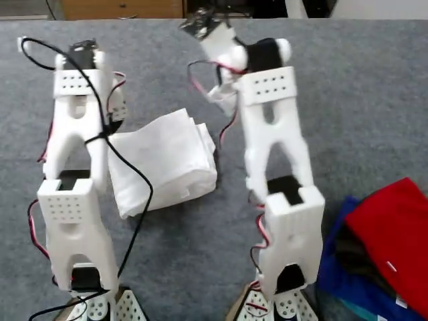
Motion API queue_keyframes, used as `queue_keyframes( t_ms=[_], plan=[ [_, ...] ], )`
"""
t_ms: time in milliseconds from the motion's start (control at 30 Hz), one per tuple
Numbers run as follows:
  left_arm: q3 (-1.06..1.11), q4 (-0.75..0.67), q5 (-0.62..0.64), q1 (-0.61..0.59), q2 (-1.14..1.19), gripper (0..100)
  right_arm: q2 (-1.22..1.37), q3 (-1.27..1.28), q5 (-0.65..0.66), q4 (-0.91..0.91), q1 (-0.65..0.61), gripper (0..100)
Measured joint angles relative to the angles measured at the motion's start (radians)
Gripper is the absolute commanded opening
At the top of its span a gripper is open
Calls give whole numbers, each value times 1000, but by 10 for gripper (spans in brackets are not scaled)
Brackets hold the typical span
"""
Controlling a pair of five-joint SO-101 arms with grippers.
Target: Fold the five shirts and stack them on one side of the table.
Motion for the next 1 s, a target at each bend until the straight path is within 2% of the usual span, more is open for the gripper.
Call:
queue_keyframes(
  t_ms=[167,467,900,1000],
  plan=[
    [0,0,-32,-58,5,19,-127,276,2,-26,-97,5],
    [0,-18,-77,-89,80,19,-203,715,2,-259,-112,5],
    [0,-149,-77,-92,212,19,-204,1037,66,-407,-110,5],
    [0,-158,-77,-92,229,19,-204,1065,77,-431,-74,5]
  ],
)
